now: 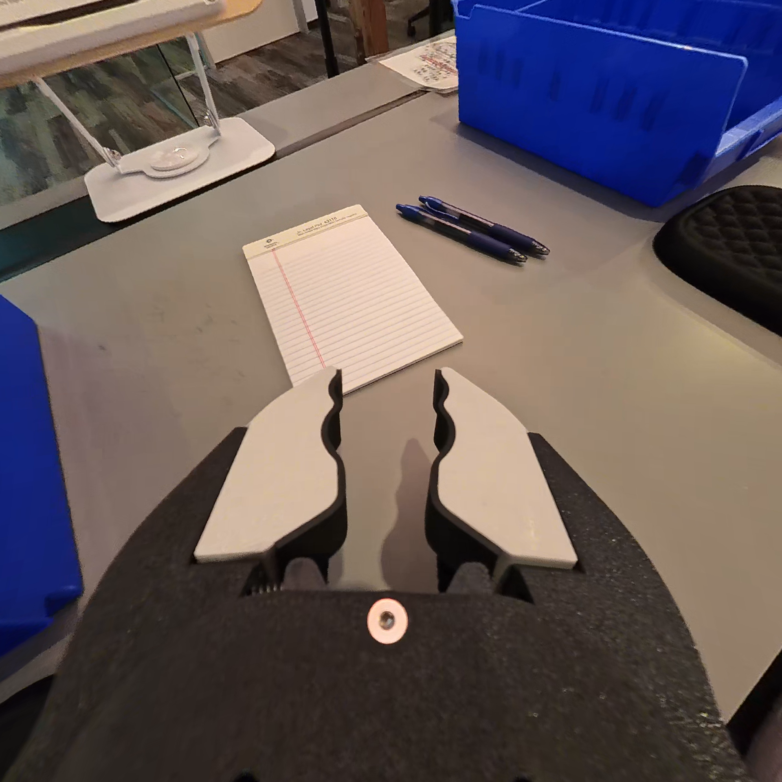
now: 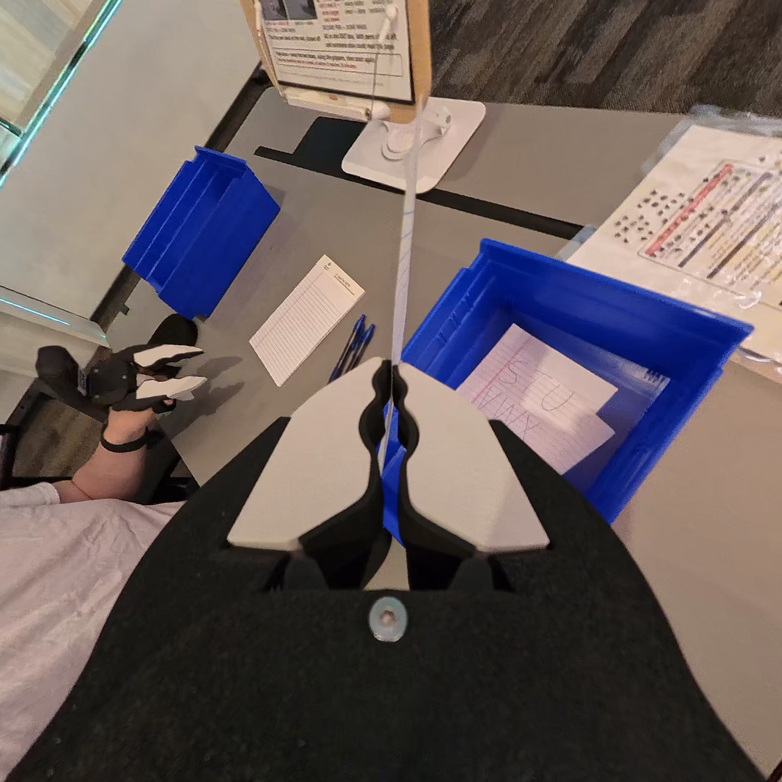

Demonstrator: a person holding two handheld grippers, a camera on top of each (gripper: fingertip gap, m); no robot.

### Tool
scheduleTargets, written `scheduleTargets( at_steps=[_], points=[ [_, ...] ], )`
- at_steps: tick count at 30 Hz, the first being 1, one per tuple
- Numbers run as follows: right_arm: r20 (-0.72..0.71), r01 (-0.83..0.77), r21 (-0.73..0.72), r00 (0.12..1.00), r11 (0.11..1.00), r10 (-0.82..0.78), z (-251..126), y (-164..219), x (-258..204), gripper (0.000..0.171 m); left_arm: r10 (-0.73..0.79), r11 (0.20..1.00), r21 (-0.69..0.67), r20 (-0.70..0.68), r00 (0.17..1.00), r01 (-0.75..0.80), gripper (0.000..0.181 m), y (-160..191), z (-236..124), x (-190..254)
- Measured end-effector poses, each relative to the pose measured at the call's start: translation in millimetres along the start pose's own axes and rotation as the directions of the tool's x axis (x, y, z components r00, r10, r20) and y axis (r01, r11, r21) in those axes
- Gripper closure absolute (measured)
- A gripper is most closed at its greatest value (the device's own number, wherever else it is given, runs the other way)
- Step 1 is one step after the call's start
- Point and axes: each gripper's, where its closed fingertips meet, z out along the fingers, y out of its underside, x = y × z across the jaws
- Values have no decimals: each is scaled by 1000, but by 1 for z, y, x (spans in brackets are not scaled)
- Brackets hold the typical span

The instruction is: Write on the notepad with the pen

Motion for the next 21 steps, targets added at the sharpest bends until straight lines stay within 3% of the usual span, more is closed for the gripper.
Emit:
scheduleTargets(
  at_steps=[21],
  points=[
    [29, -169, -82, 985, 982, 172, 31, 54, 50, 171, -14, 1000, -27, 52, 999, 15, 141, 4, -5, -20]
  ],
)
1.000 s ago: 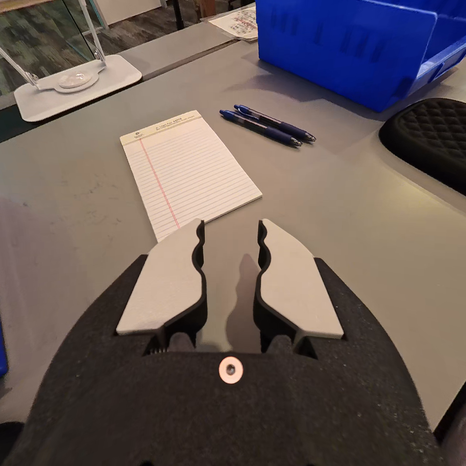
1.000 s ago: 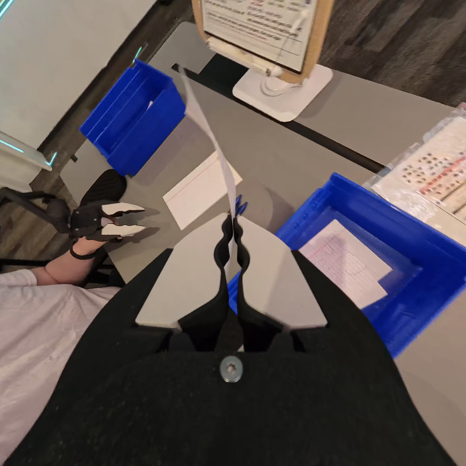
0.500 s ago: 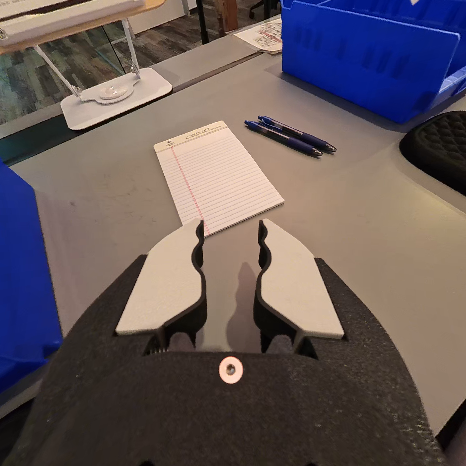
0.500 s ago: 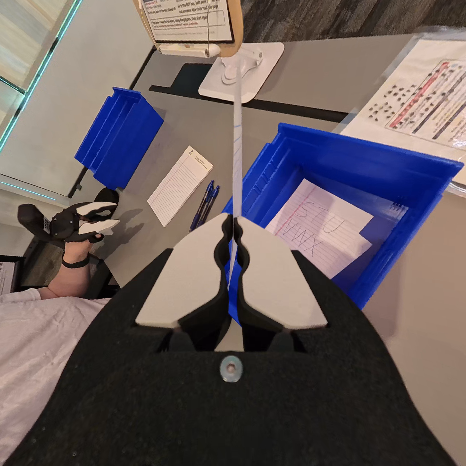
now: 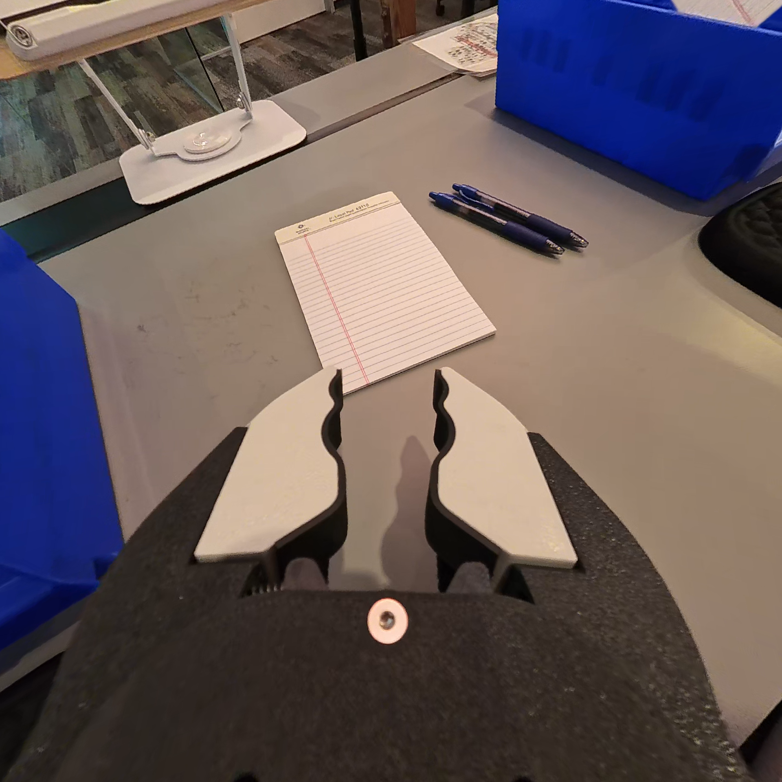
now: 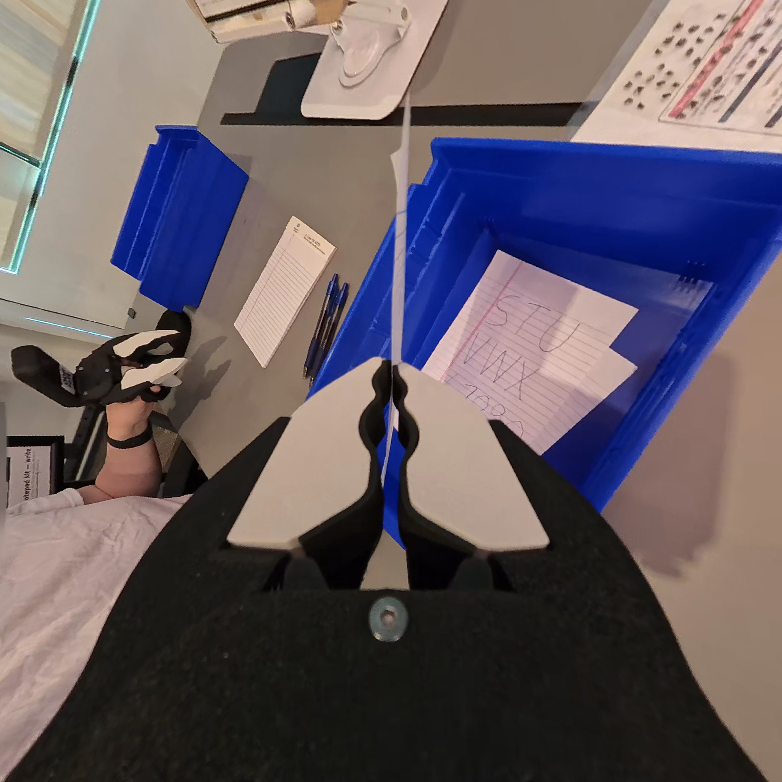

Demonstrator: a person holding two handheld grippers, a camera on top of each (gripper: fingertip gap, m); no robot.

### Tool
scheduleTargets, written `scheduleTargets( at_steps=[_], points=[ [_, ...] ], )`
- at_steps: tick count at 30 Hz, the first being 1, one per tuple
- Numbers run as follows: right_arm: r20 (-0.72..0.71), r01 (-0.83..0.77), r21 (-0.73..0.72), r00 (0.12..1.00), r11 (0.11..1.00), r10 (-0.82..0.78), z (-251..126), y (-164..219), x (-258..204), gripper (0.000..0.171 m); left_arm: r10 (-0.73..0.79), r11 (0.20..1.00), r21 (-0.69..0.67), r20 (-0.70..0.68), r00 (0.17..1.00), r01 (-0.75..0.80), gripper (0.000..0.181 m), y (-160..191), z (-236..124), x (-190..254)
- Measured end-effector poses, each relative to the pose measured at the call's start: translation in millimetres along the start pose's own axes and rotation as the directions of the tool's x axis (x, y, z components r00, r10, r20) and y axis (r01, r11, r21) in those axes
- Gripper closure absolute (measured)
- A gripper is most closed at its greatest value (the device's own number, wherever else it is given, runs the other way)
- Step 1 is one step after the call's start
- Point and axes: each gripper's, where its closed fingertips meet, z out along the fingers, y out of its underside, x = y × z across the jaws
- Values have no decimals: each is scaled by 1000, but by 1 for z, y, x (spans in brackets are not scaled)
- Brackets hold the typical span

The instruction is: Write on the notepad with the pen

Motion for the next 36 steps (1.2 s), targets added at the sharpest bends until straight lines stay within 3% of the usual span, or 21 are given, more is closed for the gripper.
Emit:
scheduleTargets(
  at_steps=[12, 29, 36],
  points=[
    [-3, -147, -83, 989, 986, 147, 31, 16, 21, 171, 22, 999, -26, 5, 1000, -22, 141, 1, 4, 4],
    [-10, -214, -170, 976, 962, 216, 71, 33, 42, 170, 47, 997, -67, 29, 998, -45, 141, 4, 6, 7],
    [-87, -216, -219, 976, 951, 201, 78, 47, 57, 170, 59, 996, -66, 30, 998, -57, 141, 1, 6, 8]
  ],
)
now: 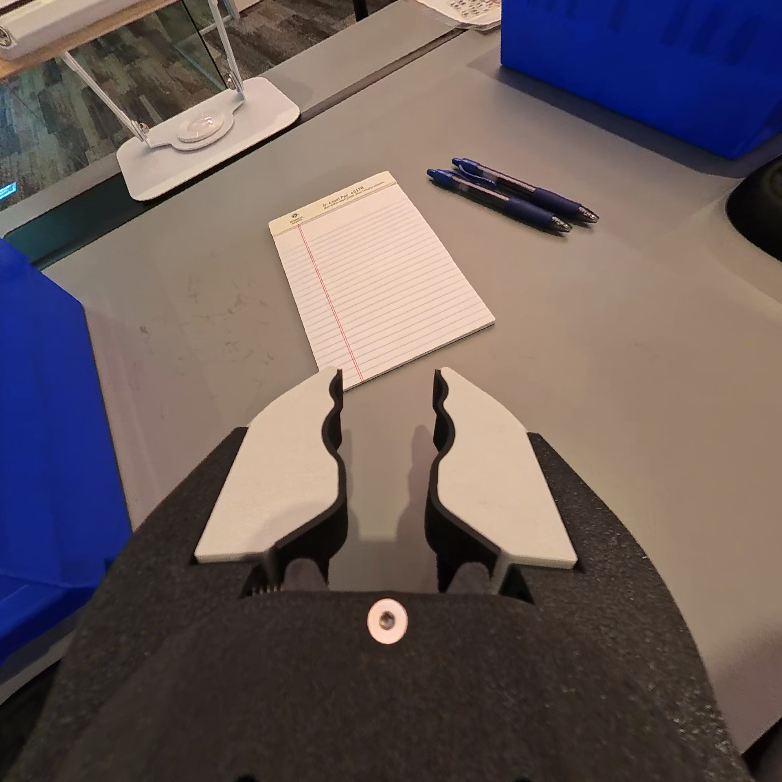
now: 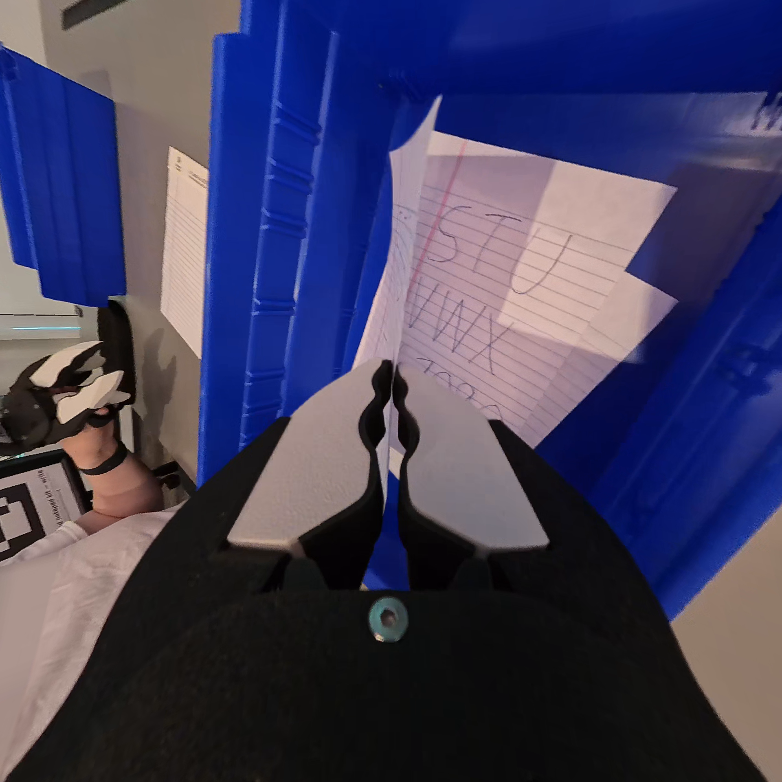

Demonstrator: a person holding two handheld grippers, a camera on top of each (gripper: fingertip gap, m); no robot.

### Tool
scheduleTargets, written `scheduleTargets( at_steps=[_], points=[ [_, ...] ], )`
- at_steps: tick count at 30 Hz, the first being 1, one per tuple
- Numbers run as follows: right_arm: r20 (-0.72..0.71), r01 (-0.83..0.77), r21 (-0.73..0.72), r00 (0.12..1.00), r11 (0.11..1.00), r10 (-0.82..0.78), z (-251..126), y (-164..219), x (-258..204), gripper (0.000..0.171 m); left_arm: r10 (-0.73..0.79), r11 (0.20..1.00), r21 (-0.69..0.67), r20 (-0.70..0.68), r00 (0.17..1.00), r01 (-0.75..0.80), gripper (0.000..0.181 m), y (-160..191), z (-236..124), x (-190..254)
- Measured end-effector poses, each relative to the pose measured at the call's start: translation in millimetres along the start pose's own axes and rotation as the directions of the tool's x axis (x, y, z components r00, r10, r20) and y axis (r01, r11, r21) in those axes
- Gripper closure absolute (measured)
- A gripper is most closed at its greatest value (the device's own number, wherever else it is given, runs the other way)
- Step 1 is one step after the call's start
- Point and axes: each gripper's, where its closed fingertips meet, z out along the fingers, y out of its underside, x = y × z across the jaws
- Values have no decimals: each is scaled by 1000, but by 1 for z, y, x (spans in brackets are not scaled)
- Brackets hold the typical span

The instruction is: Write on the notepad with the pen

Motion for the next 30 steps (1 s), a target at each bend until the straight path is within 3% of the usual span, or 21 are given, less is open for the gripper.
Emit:
scheduleTargets(
  at_steps=[10, 24, 30],
  points=[
    [-207, -15, -48, 978, 999, 5, 17, 8, 32, 170, 1, 1000, 1, 6, 1000, -1, 141, 1, -2, -2],
    [-487, 53, -174, 863, 983, -133, 27, 19, 67, 170, 2, 1000, 7, 9, 1000, -2, 141, 2, -6, -4],
    [-523, 83, -146, 840, 986, -148, 24, 14, 70, 154, 6, 1000, 10, 14, 1000, -6, 141, 3, -9, -5]
  ],
)
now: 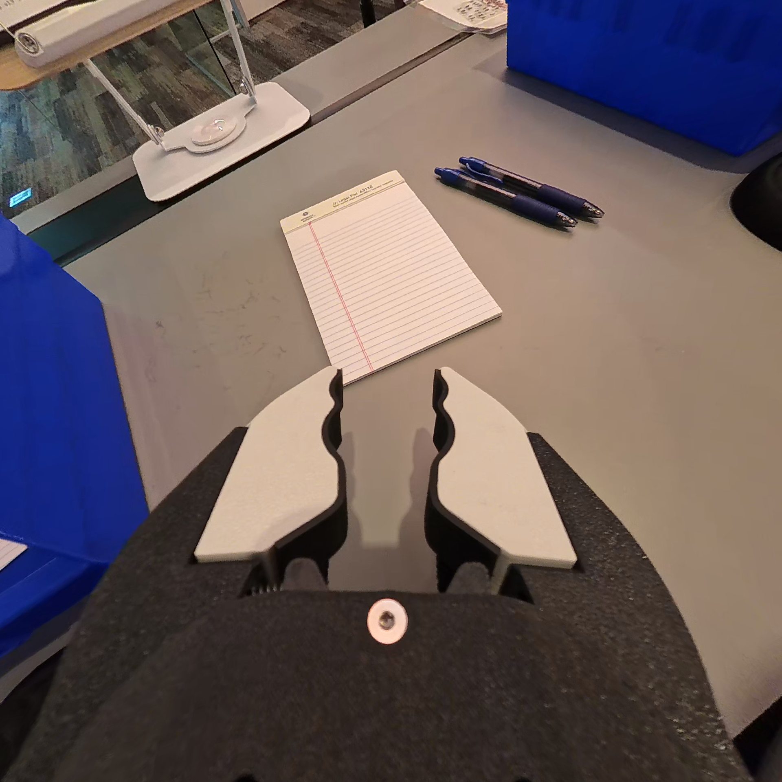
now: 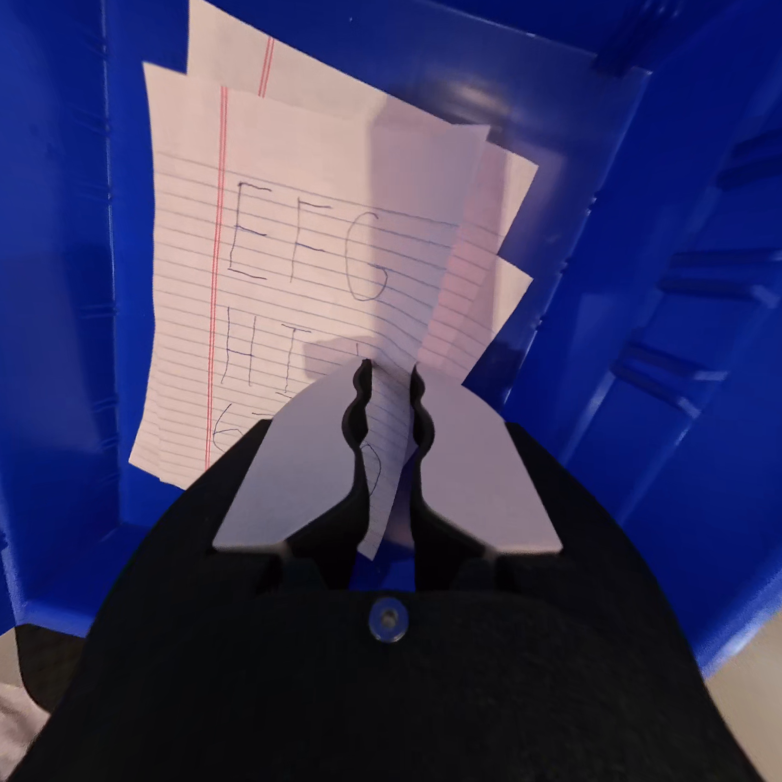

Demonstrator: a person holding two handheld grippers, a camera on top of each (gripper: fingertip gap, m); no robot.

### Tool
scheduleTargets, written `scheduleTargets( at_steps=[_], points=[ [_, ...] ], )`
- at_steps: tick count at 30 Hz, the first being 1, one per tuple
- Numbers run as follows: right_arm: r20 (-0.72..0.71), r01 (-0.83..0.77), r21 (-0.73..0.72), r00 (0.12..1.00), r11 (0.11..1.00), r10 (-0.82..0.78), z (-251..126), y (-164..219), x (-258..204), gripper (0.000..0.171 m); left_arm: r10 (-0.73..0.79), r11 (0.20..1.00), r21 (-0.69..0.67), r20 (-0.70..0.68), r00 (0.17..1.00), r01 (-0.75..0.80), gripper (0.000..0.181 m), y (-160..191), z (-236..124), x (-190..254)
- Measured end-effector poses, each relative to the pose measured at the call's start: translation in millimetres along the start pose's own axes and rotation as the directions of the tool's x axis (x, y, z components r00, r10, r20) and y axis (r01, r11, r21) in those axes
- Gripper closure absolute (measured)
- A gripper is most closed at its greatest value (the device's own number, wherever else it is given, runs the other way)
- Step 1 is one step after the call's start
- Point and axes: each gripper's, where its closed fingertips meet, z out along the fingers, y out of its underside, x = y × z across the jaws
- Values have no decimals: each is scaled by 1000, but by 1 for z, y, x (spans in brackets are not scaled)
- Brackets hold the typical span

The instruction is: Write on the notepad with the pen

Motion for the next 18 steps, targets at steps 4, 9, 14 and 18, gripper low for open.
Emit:
scheduleTargets(
  at_steps=[4, 9, 14, 18],
  points=[
    [-32, 10, 52, 999, 999, -9, -7, -6, 2, 149, -7, 1000, 1, -1, 1000, 7, 141, 1, -1, -1],
    [-89, 46, 81, 995, 996, -39, -24, -11, 3, 146, -10, 1000, 8, -4, 1000, 10, 141, 2, -3, 1],
    [-142, 90, 97, 987, 991, -76, -36, -14, 5, 147, -10, 1000, 12, -5, 1000, 10, 141, 4, -6, 2],
    [-153, 119, 121, 983, 985, -100, -49, -16, 3, 147, -17, 1000, 15, 4, 1000, 17, 141, 6, -11, -2]
  ],
)
